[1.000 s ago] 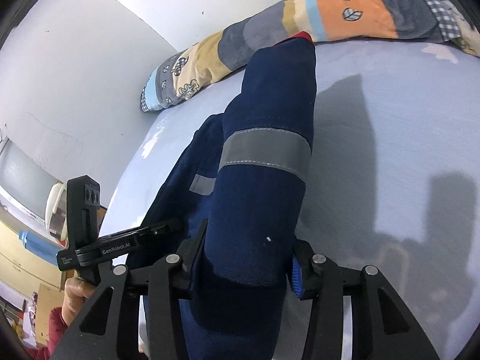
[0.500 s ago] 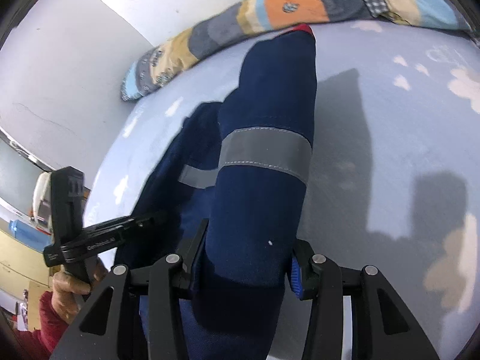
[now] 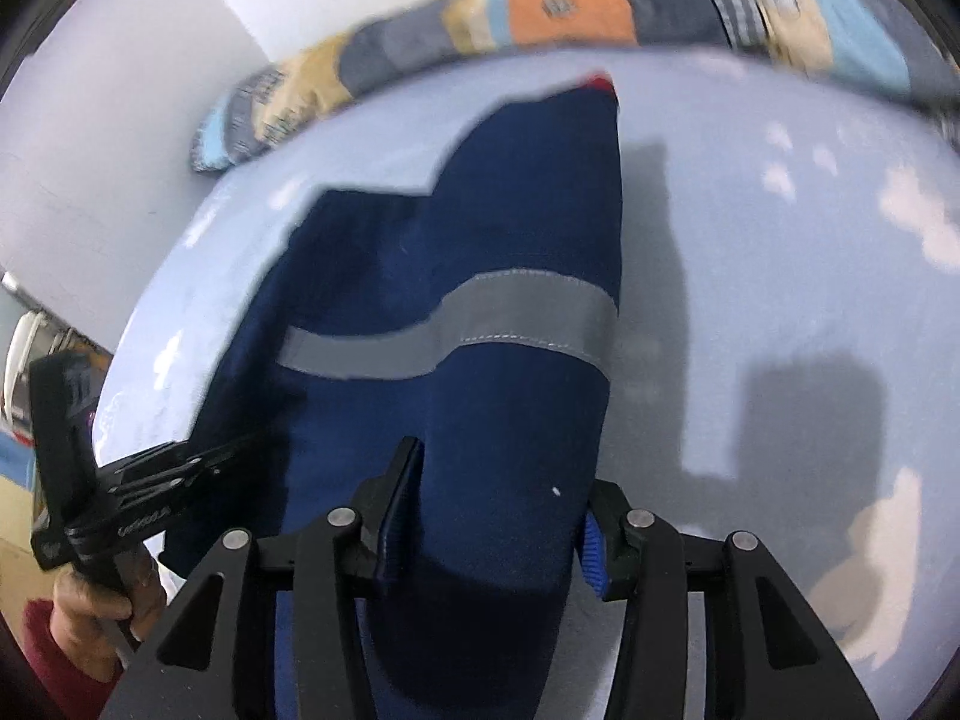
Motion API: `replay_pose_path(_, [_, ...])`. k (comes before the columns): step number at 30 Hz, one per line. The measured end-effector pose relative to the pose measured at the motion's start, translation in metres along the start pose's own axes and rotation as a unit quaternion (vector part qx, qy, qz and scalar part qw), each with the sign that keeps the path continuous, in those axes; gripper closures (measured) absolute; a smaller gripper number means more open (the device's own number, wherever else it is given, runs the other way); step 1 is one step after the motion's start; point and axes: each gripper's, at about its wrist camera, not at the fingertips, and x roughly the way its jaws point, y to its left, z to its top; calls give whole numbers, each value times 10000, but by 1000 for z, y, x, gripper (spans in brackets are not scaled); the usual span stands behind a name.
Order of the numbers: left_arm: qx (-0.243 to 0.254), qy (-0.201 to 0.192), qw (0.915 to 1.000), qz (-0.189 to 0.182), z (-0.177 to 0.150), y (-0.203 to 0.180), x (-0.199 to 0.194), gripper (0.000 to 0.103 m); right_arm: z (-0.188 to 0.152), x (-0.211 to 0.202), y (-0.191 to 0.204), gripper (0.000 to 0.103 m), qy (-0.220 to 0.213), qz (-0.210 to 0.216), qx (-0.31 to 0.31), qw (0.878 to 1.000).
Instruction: Fold large clothes
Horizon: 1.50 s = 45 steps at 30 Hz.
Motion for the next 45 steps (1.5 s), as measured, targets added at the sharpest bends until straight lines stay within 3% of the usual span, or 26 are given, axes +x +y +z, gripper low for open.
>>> replay_pose_path(3, [8, -18, 9999, 101, -5, 0, -2, 49, -5, 0, -15, 49, 65, 37, 311, 9995])
replay_pose_path(7, [93, -123, 9998, 139, -12, 1, -25, 48, -18, -29, -16, 46, -198, -135, 457, 9987])
replay_pose_path(11, [367, -621, 9964, 443, -30, -7, -66, 48, -44, -70, 0, 46, -738, -374, 220, 9963])
replay_pose_path(14, [543, -975, 9931, 364, -49, -15, -92, 48, -71, -88, 16, 60, -974, -283, -28, 9948])
replay_pose_path(15, [585, -1071, 9921, 305, -56, -18, -98, 48, -79, -92, 24, 74, -1031, -304, -152, 9941])
replay_pose_path(18, [752, -1223, 9894, 199, -67, -27, -101, 48, -96, -94, 49, 78, -1141, -510, -493, 9909])
replay_pose_path(20, [971, -1158, 9884, 166, -69, -34, -94, 48, -101, -85, 60, 78, -1026, -514, -693, 9910])
replay_pose_path(22, [1157, -866, 9885, 454, -71, -36, -75, 45, -102, -63, 65, 76, -638, -598, -717, 9936])
replay_pose_path(24, [1169, -241, 9894, 826, -74, -30, -43, 41, -104, -47, 61, 76, -376, -723, -607, 9948])
replay_pose_path(25, [1175, -24, 9895, 839, -75, -26, -30, 40, -103, -41, 59, 75, -281, -704, -597, 9953])
replay_pose_path(28, [1224, -47, 9885, 882, -73, -27, -34, 40, -101, -33, 60, 75, -97, -694, -599, 9957])
replay_pose_path(30, [1213, -254, 9876, 966, -71, -28, -49, 40, -97, -37, 58, 75, -88, -627, -559, 9964])
replay_pose_path(33, [1156, -887, 9863, 771, -56, -32, -82, 40, -81, -59, 49, 77, -330, -114, -227, 9991])
replay_pose_path(35, [1169, -1255, 9824, 745, -36, -37, -94, 30, -57, -73, 46, 73, -664, -213, -188, 9974])
replay_pose_path(40, [1297, -1118, 9807, 942, 22, -46, -60, 26, 18, -61, 44, 73, -932, -516, -97, 9943])
replay_pose_path(43, [1145, -786, 9858, 940, 41, -39, -24, 26, 55, -27, 41, 73, -721, -716, -8, 9948])
replay_pose_path(45, [850, -339, 9910, 972, 42, -31, 4, 26, 64, 1, 30, 74, -350, -727, 120, 9967])
